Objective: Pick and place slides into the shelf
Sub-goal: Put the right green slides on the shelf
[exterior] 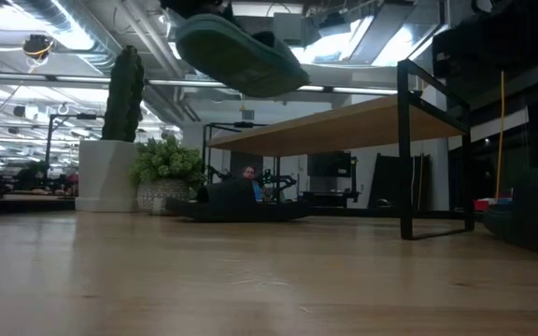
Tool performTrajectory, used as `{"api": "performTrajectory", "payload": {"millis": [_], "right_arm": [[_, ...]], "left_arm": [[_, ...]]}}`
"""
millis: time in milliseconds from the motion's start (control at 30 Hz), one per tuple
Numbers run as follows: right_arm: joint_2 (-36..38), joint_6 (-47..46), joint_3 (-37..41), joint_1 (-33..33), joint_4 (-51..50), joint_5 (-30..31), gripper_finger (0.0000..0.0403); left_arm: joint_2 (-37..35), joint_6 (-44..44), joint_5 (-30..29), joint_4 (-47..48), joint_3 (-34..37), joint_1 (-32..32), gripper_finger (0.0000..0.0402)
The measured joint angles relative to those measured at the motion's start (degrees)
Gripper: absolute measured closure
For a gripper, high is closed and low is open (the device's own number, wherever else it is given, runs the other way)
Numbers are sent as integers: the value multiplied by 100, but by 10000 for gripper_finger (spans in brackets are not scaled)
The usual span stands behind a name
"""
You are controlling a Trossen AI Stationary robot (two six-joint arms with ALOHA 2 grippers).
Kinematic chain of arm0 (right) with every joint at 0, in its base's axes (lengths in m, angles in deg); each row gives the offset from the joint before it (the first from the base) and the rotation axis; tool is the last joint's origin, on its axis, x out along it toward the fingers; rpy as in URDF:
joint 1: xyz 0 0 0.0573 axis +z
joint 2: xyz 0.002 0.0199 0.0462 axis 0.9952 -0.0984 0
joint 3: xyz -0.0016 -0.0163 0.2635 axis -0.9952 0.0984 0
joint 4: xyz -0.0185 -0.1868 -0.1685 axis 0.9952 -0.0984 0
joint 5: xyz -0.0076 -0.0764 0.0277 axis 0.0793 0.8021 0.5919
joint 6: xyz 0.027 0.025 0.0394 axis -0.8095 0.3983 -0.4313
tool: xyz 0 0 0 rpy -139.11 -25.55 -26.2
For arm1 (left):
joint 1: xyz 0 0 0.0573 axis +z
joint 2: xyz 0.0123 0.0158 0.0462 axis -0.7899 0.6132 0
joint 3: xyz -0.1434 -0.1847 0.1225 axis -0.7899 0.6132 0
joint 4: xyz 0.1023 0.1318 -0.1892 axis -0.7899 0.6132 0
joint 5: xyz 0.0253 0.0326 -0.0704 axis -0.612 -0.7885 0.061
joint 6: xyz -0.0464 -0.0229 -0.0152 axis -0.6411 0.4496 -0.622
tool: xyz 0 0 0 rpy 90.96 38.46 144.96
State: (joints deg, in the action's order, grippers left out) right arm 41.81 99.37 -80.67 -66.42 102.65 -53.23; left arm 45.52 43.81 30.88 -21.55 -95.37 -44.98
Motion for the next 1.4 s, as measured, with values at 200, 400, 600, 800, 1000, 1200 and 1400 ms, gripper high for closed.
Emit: {"api": "performTrajectory", "payload": {"millis": [200,400,600,800,1000,1200,1400], "right_arm": [[152,290,-2,0,142,-1,384],[167,287,-2,0,178,-2,384],[167,551,-2,-11,492,32,384],[167,1060,-2,-24,692,80,384],[167,1036,-2,-31,686,355,384],[167,1058,-2,-66,693,374,384],[167,1033,-2,-173,694,414,384]], "left_arm": [[272,393,157,-207,2,350,399],[528,1026,691,-684,2,725,399],[534,1143,1306,-769,2,1214,399],[532,1466,2052,-859,0,1608,399],[689,1881,2303,-1037,-5,1902,399],[991,1888,2586,-1264,-2,2215,399],[1251,1893,2578,-1440,-2,2454,399]]}}
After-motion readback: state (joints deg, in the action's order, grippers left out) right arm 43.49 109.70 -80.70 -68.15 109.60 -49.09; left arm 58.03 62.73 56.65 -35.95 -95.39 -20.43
